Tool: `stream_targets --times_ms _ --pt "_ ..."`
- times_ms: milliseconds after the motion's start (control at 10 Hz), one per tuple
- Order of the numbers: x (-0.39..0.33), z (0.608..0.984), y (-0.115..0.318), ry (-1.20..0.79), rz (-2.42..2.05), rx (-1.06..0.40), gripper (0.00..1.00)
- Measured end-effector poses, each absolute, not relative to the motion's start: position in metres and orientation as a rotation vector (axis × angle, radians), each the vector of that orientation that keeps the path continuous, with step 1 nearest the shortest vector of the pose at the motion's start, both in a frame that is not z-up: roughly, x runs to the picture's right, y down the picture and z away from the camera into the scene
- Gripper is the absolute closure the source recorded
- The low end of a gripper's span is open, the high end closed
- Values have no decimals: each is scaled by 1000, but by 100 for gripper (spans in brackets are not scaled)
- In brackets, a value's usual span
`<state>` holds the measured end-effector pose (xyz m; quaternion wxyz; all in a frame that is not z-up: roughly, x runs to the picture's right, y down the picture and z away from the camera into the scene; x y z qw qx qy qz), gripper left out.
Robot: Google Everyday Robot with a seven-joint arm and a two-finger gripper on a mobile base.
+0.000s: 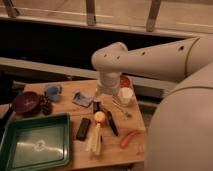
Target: Place eraser in red bowl
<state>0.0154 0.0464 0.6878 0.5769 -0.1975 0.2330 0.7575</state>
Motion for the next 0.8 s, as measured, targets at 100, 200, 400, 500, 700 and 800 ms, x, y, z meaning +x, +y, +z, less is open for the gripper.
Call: stream_targets --times_ms 100,200,400,500,700,800 --pt "14 689 46 539 1767 -458 20" --pt "15 689 46 540 1771 -456 20" --pt "14 688 45 540 1767 -457 20" --pt "15 689 47 542 1760 -458 20" --pt "1 690 64 535 1734 -488 20" --pt "-12 693 71 527 1726 -510 20"
